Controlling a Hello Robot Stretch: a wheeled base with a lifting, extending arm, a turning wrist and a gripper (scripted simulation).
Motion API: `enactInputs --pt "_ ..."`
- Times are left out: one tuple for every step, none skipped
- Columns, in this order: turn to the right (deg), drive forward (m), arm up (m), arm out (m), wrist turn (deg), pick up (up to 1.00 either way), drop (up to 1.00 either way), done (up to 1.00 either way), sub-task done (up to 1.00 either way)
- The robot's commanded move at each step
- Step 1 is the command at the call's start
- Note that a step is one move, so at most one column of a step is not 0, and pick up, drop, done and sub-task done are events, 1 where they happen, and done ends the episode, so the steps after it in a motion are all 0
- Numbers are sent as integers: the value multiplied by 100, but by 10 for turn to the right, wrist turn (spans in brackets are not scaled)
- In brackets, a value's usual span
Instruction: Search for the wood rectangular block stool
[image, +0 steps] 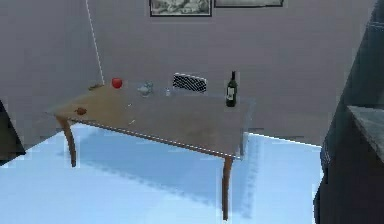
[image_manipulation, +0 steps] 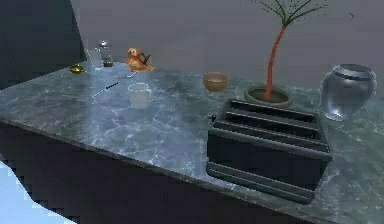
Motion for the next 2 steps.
enactInputs --pt "0 5 0 0 0 0 0 0 0" --pt "-300 0 0 0 0 0 0 0 0"
